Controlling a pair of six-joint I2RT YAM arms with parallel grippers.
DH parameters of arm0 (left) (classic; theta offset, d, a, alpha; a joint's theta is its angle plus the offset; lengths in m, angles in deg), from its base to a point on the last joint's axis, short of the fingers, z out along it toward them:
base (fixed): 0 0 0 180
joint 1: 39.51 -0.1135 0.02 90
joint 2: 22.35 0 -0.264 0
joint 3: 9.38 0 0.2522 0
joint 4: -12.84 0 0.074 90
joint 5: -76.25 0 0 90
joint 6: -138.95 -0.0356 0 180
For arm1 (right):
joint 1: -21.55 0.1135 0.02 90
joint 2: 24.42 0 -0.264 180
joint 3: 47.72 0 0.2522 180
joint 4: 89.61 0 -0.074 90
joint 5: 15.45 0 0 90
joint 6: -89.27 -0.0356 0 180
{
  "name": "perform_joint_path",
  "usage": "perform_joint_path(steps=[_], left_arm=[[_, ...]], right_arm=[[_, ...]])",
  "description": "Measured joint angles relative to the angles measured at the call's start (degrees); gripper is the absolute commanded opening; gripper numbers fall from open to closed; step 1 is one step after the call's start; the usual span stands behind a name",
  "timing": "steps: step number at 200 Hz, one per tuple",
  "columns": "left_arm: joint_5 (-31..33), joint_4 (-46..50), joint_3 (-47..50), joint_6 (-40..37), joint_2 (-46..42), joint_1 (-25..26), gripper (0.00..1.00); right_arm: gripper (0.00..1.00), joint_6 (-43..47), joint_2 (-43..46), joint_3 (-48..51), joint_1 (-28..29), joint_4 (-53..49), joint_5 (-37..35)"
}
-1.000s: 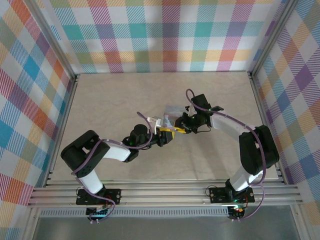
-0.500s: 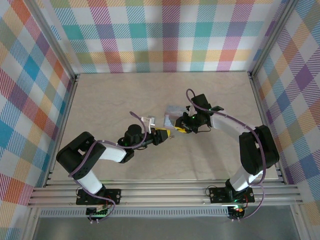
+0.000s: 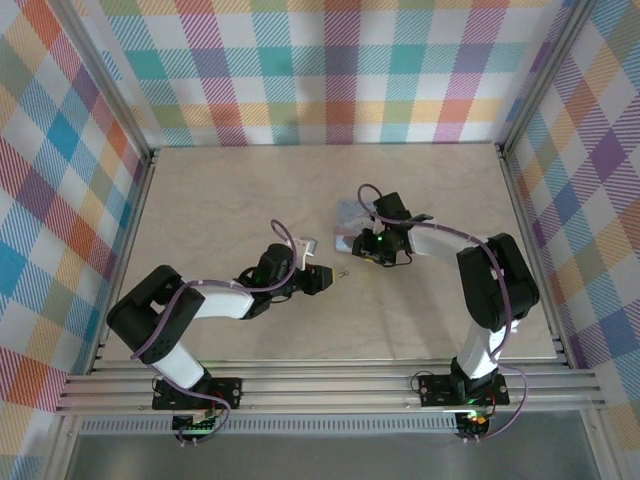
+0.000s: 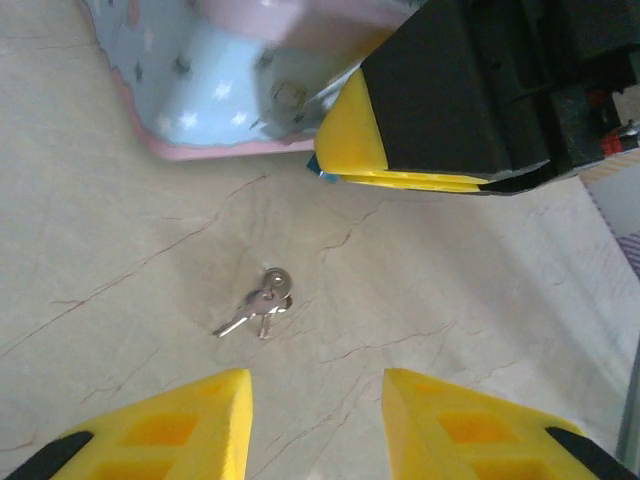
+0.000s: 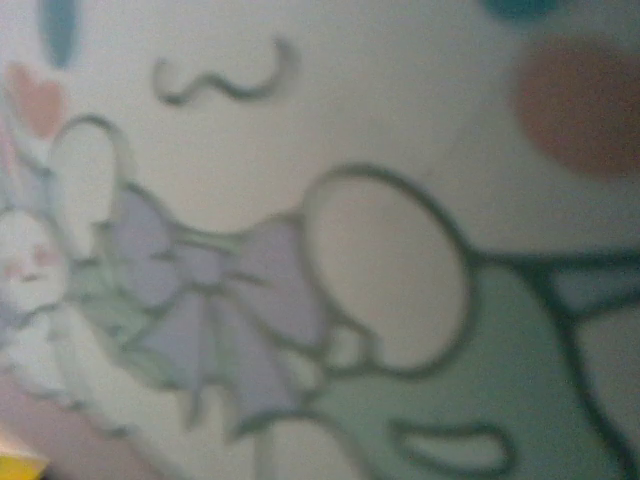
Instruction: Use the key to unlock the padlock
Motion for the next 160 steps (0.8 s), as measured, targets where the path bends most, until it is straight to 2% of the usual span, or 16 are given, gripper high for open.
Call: perform_joint_path(steps=[25, 70, 90, 106, 132, 160], left_arm=[[2.03, 6.56, -1.90, -2.45, -2.21, 0.00, 0.38], [6.47, 15.87, -2.36, -4.52, -8.50, 0.00, 0.38], [8.48, 19.50, -2.34, -4.46, -11.61, 0.00, 0.38], [9.79, 21.24, -1.64, -3.98, -14.05, 0.00, 0.38], [11.32, 23.26, 0.81, -1.88, -17.20, 0.00, 0.38], [12.63, 24.98, 4.20, 0.46, -20.22, 0.00, 0.38]], right_arm=[[0.49, 1.73, 0.11, 0.31, 0.76, -0.70, -1.31], [0.45, 8.50, 3.76, 1.62, 2.49, -3.50, -2.32], [0.35, 14.23, 6.49, 1.51, 5.05, -4.76, -4.07], [0.31, 20.48, 7.26, 0.44, 8.04, -6.36, -5.66], [0.36, 30.56, 5.51, -3.50, 13.09, -8.63, -8.35], [0.40, 40.09, -0.46, -8.63, 16.39, -9.68, -10.54]])
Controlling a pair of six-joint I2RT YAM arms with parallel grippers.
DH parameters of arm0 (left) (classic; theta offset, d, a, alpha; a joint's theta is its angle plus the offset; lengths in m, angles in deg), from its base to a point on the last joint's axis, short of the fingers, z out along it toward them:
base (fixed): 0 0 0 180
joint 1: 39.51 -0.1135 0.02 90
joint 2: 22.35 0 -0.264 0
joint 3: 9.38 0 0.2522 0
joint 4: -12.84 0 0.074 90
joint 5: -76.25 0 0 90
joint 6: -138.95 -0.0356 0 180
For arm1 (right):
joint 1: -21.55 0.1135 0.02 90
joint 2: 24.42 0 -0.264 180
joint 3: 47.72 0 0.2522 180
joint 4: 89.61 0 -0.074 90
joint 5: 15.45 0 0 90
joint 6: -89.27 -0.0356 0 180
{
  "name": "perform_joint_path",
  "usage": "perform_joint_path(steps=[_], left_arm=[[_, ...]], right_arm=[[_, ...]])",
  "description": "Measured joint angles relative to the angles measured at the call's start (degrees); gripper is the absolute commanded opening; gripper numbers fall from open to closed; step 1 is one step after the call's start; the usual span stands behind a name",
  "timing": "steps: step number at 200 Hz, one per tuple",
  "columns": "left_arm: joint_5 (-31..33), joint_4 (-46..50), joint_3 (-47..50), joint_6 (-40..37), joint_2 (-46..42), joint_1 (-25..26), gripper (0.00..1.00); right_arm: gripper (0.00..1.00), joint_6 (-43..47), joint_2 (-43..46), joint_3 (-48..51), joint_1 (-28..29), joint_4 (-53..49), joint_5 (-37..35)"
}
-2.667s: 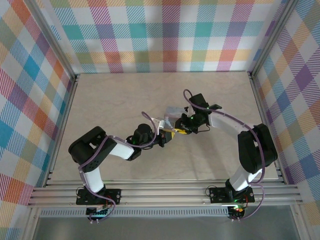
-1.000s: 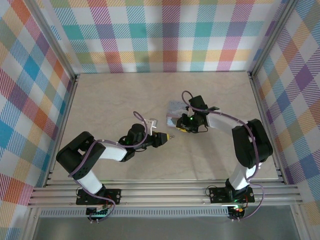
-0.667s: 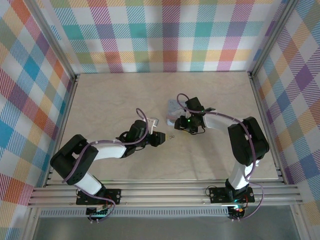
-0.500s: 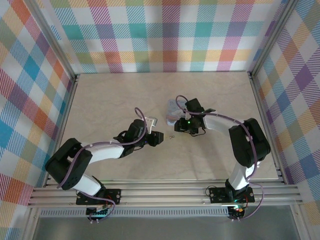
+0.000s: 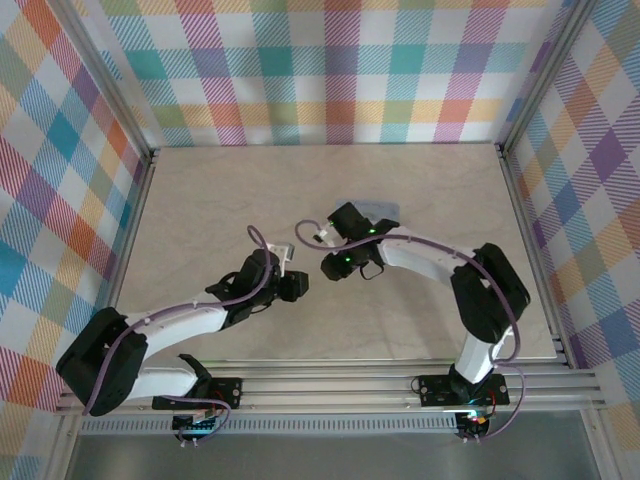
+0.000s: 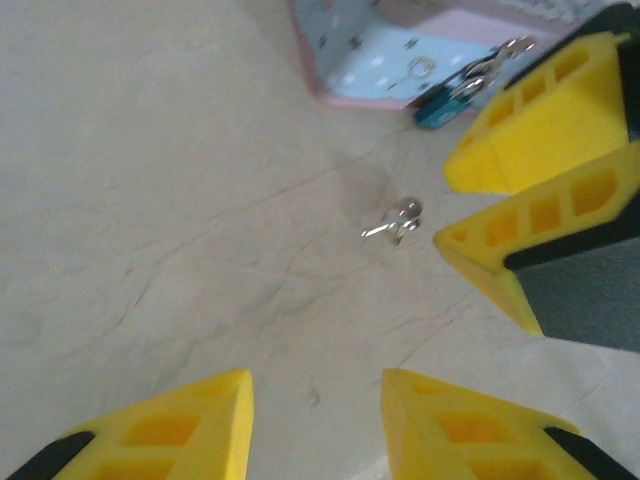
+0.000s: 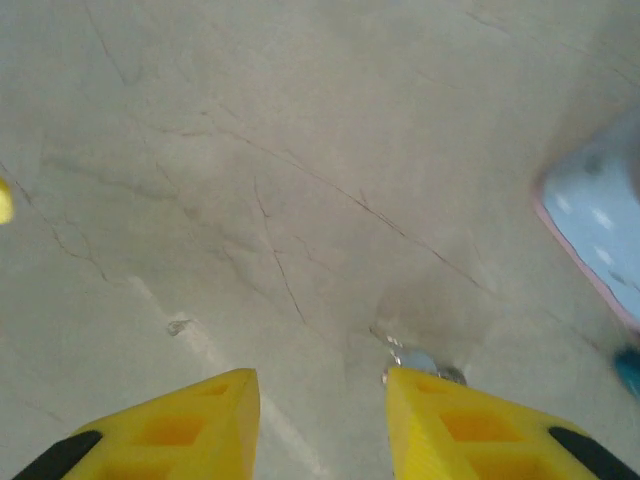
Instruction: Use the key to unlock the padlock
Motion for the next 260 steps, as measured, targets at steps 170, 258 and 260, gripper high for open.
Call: perform_joint_path(steps=[170, 258, 260], left_arm=[[4.37, 7.30, 4.70, 1.97, -12.17, 0.00, 0.39], [4.63, 7.85, 5.75, 1.99, -13.27, 0.00, 0.39], [4.63, 7.85, 5.75, 1.99, -13.29, 0.00, 0.39]], right_arm=[[0.37, 15.02, -13.33, -9.55, 0.09, -7.32, -8.94], [0.48, 15.52, -13.49, -10.84, 0.00, -11.91, -9.29], [0.48, 15.54, -13.49, -10.91, 0.00, -12.28, -9.29]])
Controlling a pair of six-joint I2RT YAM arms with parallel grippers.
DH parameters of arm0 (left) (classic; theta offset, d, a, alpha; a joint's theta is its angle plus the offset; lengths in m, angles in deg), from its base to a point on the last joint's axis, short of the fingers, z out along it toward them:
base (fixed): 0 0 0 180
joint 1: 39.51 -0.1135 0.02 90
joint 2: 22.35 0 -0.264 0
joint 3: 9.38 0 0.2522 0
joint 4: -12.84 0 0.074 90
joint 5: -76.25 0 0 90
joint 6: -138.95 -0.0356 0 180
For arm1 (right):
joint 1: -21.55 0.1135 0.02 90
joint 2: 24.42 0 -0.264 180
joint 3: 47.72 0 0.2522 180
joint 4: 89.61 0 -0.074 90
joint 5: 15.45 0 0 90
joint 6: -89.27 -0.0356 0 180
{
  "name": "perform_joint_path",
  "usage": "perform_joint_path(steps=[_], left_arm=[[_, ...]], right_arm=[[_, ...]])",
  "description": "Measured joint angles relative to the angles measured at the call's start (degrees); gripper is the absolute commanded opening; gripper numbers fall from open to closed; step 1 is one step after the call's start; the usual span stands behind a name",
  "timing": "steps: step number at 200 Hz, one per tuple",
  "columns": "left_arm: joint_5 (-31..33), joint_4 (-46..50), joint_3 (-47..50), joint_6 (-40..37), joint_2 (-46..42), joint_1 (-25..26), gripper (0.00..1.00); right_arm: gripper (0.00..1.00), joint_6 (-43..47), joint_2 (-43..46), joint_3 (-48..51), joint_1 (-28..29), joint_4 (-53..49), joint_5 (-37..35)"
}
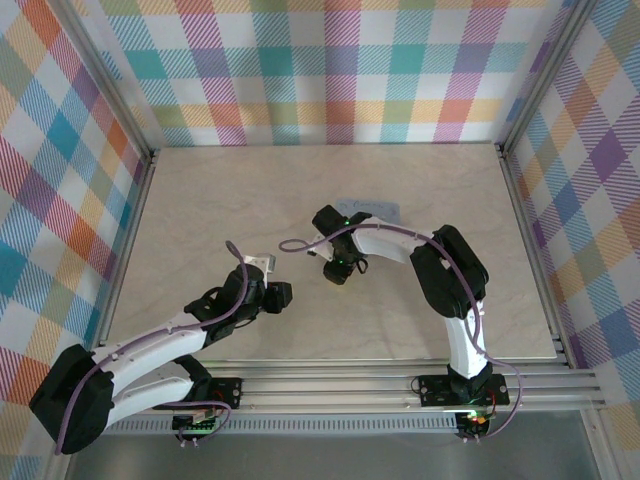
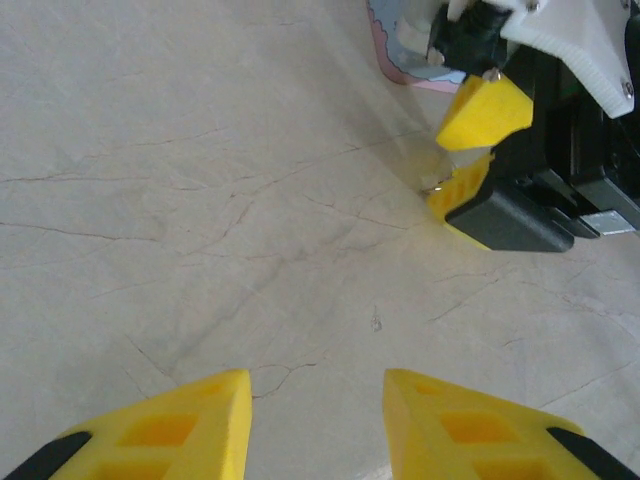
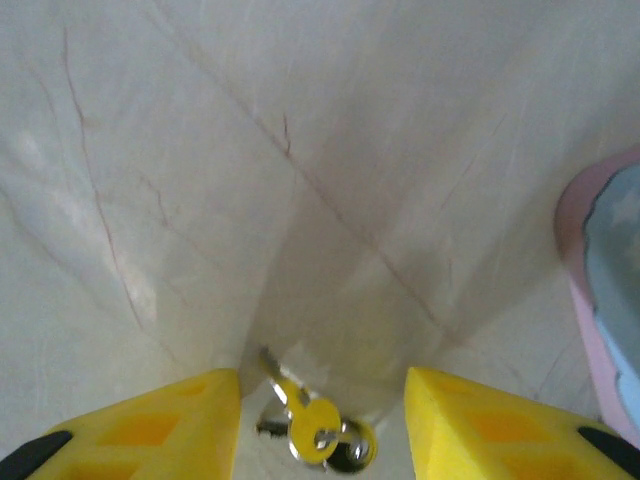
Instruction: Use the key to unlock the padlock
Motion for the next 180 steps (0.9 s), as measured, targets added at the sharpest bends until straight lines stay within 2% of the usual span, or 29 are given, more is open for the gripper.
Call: perform_joint_path(steps=[32, 56, 146, 180], left_arm=[[0.15, 0.63, 0.00, 0.00, -0.76, 0.00, 0.39], [0.24, 1.01, 0.63, 0.00, -2.45, 0.00, 0.39], [0.83, 4.09, 1.79, 0.52, -7.52, 0.00, 0.39], [0.72, 4.09, 1.79, 0.85, -9.35, 0.00, 0.41]], right_arm=[[0.46, -0.02, -1.25, -1.92, 0.00, -3.50, 0.17], [0.41, -0.04, -1.70, -2.64, 0.00, -4.48, 0.20], [0.00, -1.97, -1.53, -3.10, -0.07, -5.16, 3.89], [0.00, -5.25, 3.56, 0.98, -0.74, -1.57, 7.30]])
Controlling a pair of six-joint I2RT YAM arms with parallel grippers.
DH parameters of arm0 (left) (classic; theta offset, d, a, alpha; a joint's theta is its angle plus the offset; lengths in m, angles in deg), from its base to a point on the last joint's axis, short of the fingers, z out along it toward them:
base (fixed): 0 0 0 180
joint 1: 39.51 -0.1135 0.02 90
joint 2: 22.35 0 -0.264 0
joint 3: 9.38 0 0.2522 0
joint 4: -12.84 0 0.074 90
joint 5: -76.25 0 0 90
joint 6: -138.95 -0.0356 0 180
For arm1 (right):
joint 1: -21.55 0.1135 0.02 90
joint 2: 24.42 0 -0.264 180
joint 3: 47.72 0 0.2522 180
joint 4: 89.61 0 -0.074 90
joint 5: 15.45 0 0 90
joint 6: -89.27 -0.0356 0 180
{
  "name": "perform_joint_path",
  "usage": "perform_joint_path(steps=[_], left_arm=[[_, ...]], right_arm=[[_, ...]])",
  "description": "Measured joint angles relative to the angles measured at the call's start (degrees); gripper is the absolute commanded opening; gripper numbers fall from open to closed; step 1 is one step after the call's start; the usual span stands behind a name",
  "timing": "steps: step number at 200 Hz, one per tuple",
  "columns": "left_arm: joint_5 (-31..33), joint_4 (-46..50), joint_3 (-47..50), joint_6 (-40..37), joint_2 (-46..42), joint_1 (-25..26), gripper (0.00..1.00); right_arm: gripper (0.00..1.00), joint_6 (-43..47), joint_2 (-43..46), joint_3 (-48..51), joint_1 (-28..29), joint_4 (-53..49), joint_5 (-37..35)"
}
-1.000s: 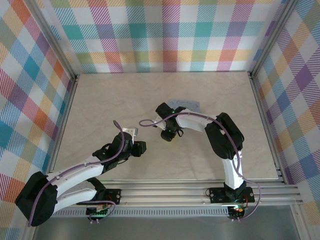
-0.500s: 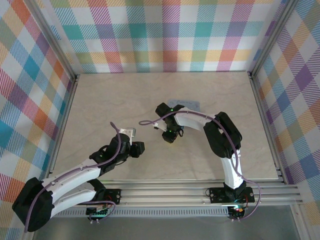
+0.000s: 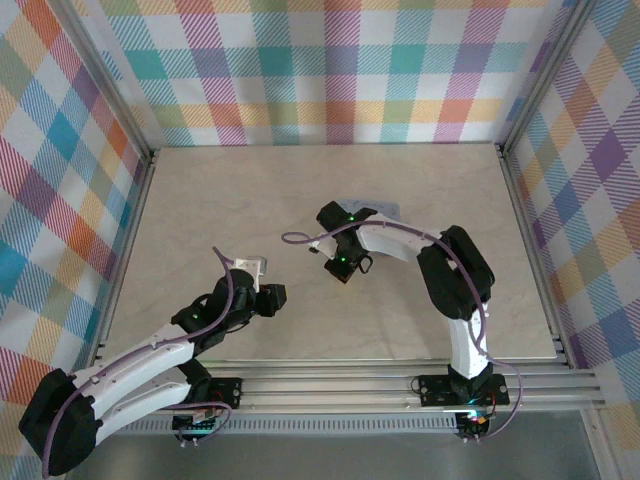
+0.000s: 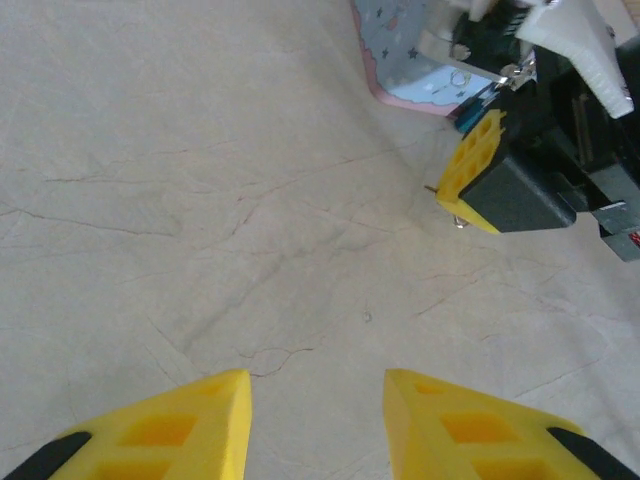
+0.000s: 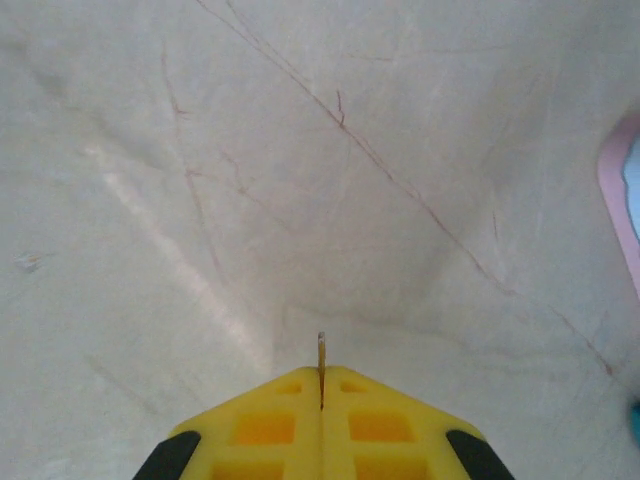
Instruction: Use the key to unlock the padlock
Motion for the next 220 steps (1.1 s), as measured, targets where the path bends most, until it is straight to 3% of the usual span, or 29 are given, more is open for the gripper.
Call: perform_joint_path(steps=[45, 94, 161, 220], left_arm=[[-4.17, -2.62, 0.00, 0.11, -3.21, 0.00, 0.52], [-13.53, -19.08, -0.02, 4.39, -0.46, -0.02, 0.54], [-21.29, -39.47, -0.81, 9.88, 9.40, -0.48, 0.54], [-23.15, -46.47, -1.55, 12.04, 11.76, -2.27, 0.49]], right_arm=[[0.00, -9.16, 15.85, 8.72, -0.13, 9.40, 6.32], [0.00, -25.40, 33.07, 19.69, -1.18, 28.76, 16.55], [0.00, -43.25, 34.29, 24.41, -2.78, 45.51, 27.41], [0.00, -52.76, 34.29, 28.92, -3.08, 54.69, 31.39]])
